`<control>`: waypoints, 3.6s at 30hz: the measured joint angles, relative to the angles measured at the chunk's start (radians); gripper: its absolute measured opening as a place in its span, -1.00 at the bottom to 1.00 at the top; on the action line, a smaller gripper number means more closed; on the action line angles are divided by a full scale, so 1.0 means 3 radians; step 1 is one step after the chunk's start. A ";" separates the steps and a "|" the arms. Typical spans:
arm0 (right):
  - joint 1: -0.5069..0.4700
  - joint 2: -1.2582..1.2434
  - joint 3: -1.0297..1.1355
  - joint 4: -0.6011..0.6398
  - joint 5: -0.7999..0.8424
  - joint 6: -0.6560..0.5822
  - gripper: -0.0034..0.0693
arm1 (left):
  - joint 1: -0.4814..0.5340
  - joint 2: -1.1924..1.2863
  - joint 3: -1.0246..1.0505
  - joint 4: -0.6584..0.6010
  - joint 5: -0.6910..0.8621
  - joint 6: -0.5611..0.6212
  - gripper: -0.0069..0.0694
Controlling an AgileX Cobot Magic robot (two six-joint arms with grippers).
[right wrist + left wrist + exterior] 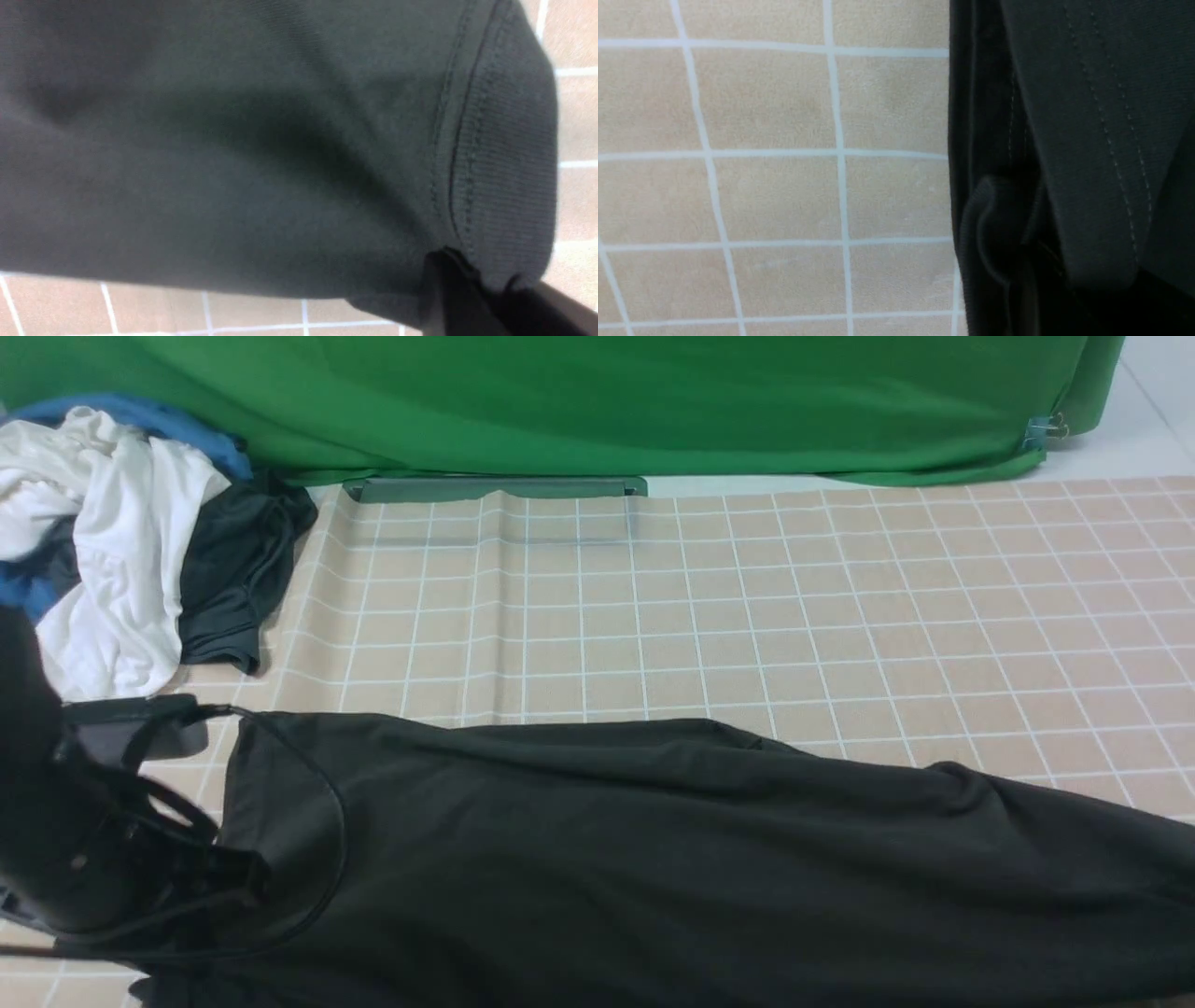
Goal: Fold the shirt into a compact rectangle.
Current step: 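Pull the folded dark garment lengthwise by its ends to straighten it flat on the table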
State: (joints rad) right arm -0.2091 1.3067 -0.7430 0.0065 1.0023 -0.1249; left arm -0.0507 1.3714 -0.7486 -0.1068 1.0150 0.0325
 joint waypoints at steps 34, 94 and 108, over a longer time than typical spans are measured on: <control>0.2169 0.1321 -0.1183 0.1640 -0.0979 -0.0899 -0.80 | -0.0865 0.0420 0.0155 -0.0624 -0.0775 -0.0108 -0.78; 0.0209 0.1176 -0.0387 0.0048 -0.0885 0.0162 -0.24 | -0.0889 -0.0065 0.0193 -0.0510 -0.0918 -0.0076 -0.77; 0.0195 0.0721 -0.0387 -0.0439 -0.0925 0.0345 -0.66 | -0.0889 -0.0065 0.0193 -0.0513 -0.0918 -0.0069 -0.77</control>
State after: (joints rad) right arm -0.1505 1.5230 -0.8592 -0.1253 0.7248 -0.0214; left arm -0.3174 1.3519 -0.6909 -0.2606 0.7397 0.0117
